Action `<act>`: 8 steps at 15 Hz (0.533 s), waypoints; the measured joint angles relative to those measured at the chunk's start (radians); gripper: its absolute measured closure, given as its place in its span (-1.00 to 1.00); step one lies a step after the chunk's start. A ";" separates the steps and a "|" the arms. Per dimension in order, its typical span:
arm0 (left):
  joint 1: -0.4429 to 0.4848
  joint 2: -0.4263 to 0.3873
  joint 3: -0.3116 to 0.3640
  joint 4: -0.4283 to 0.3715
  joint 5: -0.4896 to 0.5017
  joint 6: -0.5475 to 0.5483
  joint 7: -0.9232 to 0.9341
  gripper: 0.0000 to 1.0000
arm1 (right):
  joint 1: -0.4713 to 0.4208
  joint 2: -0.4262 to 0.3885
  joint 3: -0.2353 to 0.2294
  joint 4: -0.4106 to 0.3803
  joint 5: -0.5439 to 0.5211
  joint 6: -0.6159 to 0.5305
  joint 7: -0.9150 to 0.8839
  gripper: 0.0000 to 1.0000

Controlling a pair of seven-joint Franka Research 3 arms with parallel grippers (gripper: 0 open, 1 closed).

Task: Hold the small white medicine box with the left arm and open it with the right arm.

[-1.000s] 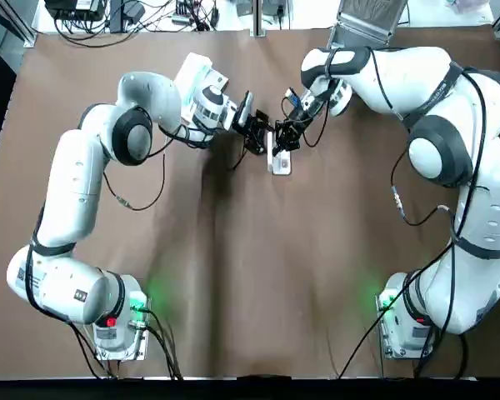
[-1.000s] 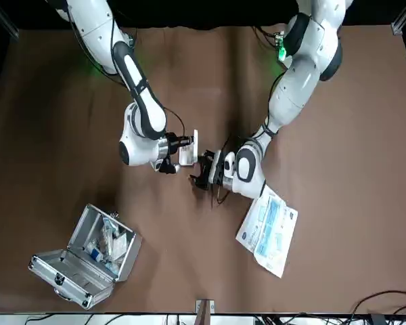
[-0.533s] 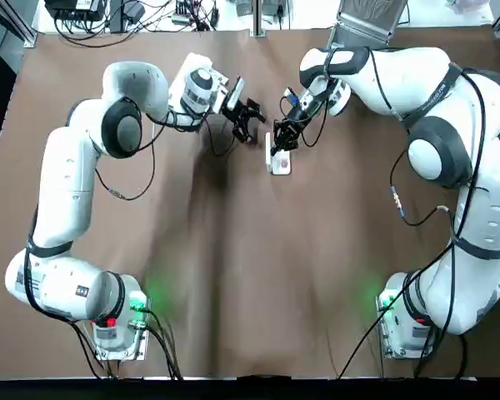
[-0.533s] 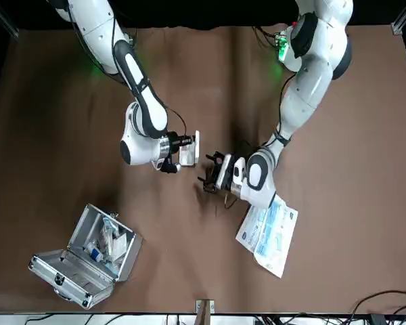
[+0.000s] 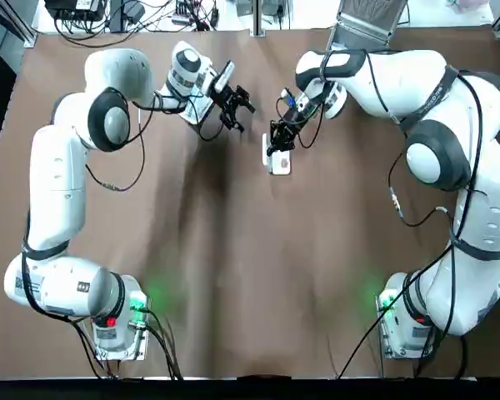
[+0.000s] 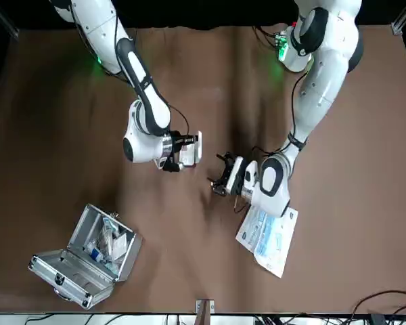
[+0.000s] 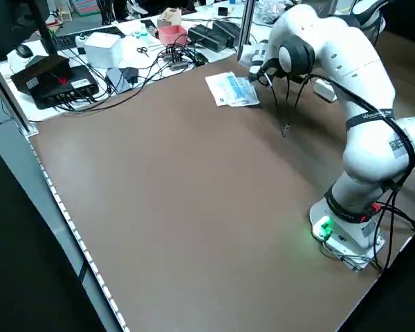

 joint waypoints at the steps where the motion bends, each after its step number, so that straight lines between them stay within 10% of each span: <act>1: 0.011 -0.011 0.000 0.000 0.011 -0.022 -0.016 -0.98 | 0.006 0.002 0.000 0.000 0.002 0.007 0.000 0.98; 8: 0.075 -0.093 0.000 0.007 0.250 -0.118 -0.116 -0.99 | 0.044 0.037 0.000 0.003 0.006 0.075 0.001 0.98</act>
